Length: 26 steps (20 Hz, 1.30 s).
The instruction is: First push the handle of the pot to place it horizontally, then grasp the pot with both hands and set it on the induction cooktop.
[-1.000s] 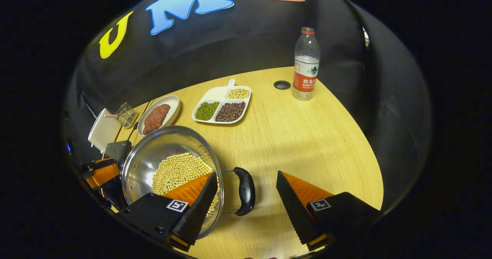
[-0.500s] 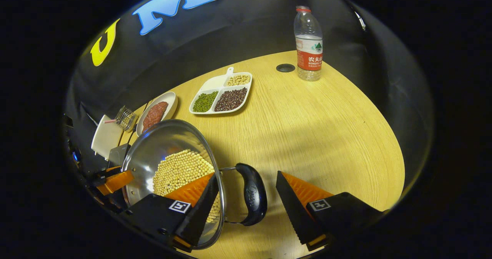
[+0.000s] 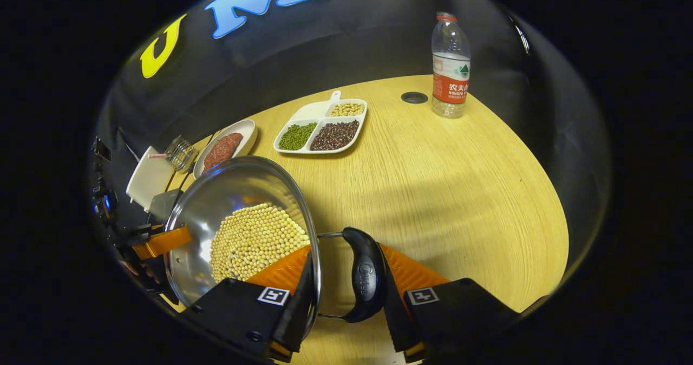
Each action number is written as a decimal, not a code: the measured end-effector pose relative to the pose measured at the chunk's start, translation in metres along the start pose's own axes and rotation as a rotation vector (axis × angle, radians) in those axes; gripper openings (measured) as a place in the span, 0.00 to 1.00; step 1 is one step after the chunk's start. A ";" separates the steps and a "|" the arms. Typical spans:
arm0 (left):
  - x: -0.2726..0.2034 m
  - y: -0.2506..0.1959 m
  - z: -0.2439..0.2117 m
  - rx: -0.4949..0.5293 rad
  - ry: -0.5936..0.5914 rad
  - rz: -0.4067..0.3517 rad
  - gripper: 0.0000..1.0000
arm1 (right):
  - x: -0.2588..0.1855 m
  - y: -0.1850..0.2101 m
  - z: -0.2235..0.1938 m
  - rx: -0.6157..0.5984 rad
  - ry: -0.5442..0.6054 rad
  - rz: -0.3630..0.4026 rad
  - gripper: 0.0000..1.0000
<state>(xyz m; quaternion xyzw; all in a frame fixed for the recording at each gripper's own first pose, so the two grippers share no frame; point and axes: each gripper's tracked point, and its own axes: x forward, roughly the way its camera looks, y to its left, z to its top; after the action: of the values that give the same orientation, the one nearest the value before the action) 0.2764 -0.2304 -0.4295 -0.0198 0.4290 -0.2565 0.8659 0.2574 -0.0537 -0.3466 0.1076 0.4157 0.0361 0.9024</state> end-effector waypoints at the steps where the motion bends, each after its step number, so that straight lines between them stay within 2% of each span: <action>1: 0.003 0.000 0.001 -0.018 0.001 0.003 0.65 | -0.002 0.000 -0.001 0.008 0.009 0.003 0.59; 2: 0.003 0.000 0.000 -0.032 0.007 0.010 0.60 | -0.001 0.000 -0.003 0.004 0.016 -0.001 0.57; 4: 0.004 0.000 -0.001 -0.036 0.013 0.011 0.57 | -0.002 -0.002 -0.005 -0.009 0.018 0.000 0.55; 5: 0.003 -0.002 -0.001 -0.045 0.014 0.004 0.59 | -0.005 -0.002 -0.007 -0.007 0.019 -0.003 0.51; 6: 0.004 -0.003 -0.003 -0.063 0.016 -0.007 0.55 | -0.005 -0.001 -0.008 -0.005 0.016 -0.002 0.51; 10: -0.006 -0.007 -0.011 -0.071 0.036 -0.006 0.53 | -0.022 0.000 -0.014 -0.025 0.014 -0.015 0.53; 13: -0.016 -0.011 -0.024 -0.070 0.079 0.003 0.53 | -0.034 -0.001 -0.024 -0.057 0.004 -0.024 0.50; 14: -0.018 -0.014 -0.028 -0.074 0.085 0.002 0.56 | -0.040 0.000 -0.030 -0.068 0.007 -0.028 0.51; 15: -0.028 -0.017 -0.033 -0.079 0.087 -0.002 0.51 | -0.046 -0.001 -0.033 -0.067 0.002 -0.030 0.50; 18: -0.053 -0.025 -0.049 -0.084 0.083 -0.010 0.51 | -0.074 -0.001 -0.051 -0.081 -0.007 -0.039 0.52; 22: -0.091 -0.031 -0.081 -0.085 0.115 -0.012 0.51 | -0.104 0.006 -0.089 -0.077 0.022 -0.039 0.50; 24: -0.111 -0.030 -0.093 -0.088 0.112 -0.008 0.51 | -0.118 0.014 -0.109 -0.069 0.029 -0.039 0.53; 25: -0.121 -0.029 -0.100 -0.092 0.115 -0.008 0.54 | -0.126 0.019 -0.117 -0.074 0.033 -0.042 0.51; 26: -0.131 -0.027 -0.105 -0.100 0.121 -0.009 0.50 | -0.134 0.025 -0.123 -0.083 0.032 -0.042 0.52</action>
<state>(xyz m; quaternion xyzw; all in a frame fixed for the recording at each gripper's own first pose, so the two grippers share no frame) 0.1204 -0.1738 -0.3930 -0.0492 0.4929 -0.2396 0.8350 0.0780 -0.0296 -0.3191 0.0609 0.4306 0.0362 0.8998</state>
